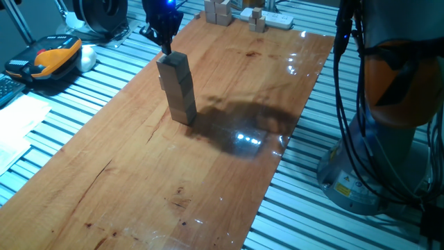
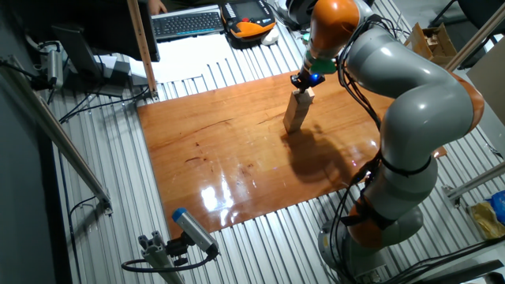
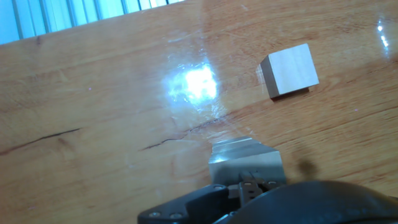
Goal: Stack the blocks in a vertical line of five
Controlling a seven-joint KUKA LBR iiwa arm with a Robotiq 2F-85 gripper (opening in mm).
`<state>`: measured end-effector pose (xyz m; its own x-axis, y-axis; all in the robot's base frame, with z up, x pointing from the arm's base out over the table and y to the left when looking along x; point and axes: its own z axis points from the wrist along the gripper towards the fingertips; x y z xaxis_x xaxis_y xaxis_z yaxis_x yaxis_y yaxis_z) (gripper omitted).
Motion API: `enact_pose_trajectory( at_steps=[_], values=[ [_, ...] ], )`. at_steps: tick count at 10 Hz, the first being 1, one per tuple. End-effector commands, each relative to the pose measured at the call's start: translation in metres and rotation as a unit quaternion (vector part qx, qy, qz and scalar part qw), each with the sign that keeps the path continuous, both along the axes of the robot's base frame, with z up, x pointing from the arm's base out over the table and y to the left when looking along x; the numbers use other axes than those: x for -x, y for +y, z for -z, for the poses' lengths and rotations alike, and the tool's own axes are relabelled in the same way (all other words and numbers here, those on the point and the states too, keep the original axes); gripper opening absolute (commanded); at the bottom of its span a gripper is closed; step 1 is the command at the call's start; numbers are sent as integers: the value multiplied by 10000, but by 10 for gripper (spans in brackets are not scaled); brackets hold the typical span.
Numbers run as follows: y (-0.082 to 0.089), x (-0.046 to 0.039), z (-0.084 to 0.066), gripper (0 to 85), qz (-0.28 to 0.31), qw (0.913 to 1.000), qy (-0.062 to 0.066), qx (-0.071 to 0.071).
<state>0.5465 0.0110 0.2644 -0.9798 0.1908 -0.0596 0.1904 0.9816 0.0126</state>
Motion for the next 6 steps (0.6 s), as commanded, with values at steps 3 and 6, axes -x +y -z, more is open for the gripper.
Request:
enact_pose_trajectory(
  at_steps=[3, 6],
  values=[
    [0, 0, 0, 0, -147, 9999, -27, -42],
    [0, 0, 0, 0, -246, 9997, -44, -31]
  ],
)
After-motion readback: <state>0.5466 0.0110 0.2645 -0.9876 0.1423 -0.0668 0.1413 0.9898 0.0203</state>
